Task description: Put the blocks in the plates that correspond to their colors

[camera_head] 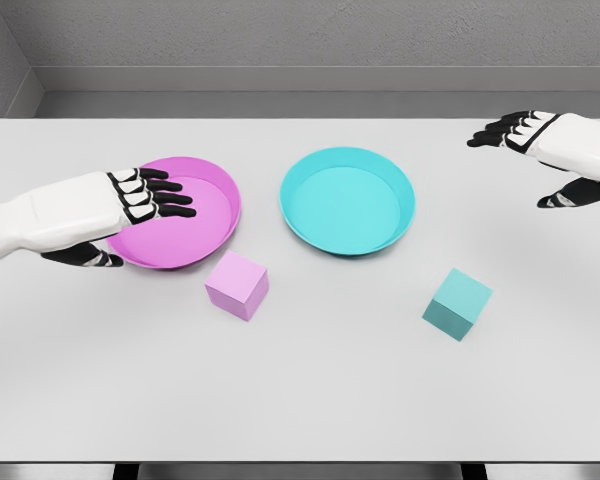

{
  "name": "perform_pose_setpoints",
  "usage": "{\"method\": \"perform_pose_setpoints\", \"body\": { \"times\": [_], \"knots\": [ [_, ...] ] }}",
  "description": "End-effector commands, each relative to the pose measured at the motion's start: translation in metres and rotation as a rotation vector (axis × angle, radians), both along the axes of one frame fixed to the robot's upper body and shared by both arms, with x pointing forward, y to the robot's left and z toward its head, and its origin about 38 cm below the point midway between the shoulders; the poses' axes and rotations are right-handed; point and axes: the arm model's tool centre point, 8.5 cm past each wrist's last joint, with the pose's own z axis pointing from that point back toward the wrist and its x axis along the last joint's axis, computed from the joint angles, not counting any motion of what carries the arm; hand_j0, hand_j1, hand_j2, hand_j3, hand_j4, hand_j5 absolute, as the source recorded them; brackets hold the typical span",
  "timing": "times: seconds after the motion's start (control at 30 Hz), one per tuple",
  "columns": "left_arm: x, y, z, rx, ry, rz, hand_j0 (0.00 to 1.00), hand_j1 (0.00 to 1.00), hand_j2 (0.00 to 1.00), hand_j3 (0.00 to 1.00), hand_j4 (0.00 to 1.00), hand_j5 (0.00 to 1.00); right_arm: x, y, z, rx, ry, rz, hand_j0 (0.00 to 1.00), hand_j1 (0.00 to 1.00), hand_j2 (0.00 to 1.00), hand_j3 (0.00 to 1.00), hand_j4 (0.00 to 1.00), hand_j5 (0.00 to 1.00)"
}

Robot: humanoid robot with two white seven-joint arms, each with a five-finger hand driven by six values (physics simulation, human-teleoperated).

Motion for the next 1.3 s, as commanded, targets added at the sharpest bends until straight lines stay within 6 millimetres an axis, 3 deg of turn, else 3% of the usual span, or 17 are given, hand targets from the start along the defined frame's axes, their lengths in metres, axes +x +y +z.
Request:
{"method": "perform_pose_setpoints", "body": {
  "times": [0.0,0.2,0.33,0.47,0.8,1.03,1.13,1.27],
  "knots": [
    [0.000,0.000,0.000,-0.005,0.004,0.002,1.00,1.00,1.00,1.00,1.00,1.00,0.000,0.000,0.001,0.005,0.001,-0.001,1.00,1.00,1.00,1.00,1.00,1.00],
    [-0.001,-0.012,-0.013,0.018,0.047,-0.035,1.00,1.00,1.00,1.00,1.00,1.00,0.001,0.000,0.005,0.005,-0.009,-0.002,1.00,1.00,1.00,1.00,1.00,1.00],
    [-0.002,-0.046,-0.032,0.010,0.097,-0.117,1.00,1.00,1.00,1.00,1.00,1.00,-0.001,-0.004,0.001,-0.006,0.004,-0.008,1.00,1.00,1.00,1.00,1.00,1.00],
    [-0.006,-0.061,-0.044,-0.003,0.130,-0.154,1.00,1.00,1.00,1.00,1.00,1.00,-0.009,0.001,-0.006,-0.123,-0.012,0.003,1.00,1.00,1.00,1.00,1.00,1.00],
    [-0.009,-0.080,-0.054,-0.029,0.151,-0.196,1.00,1.00,1.00,1.00,1.00,1.00,-0.041,0.013,-0.038,-0.232,0.055,0.071,1.00,1.00,1.00,1.00,1.00,1.00],
    [-0.009,-0.088,-0.053,-0.045,0.149,-0.211,1.00,1.00,1.00,1.00,1.00,1.00,-0.046,0.022,-0.040,-0.251,0.049,0.099,1.00,1.00,1.00,1.00,1.00,1.00],
    [-0.006,-0.090,-0.054,-0.047,0.147,-0.188,1.00,1.00,1.00,1.00,1.00,1.00,-0.052,0.034,-0.062,-0.256,0.108,0.143,1.00,1.00,1.00,1.00,1.00,1.00],
    [0.005,-0.090,-0.059,-0.040,0.151,-0.122,1.00,1.00,1.00,1.00,1.00,1.00,-0.052,0.035,-0.068,-0.271,0.116,0.148,1.00,1.00,1.00,1.00,1.00,1.00]
  ]
}}
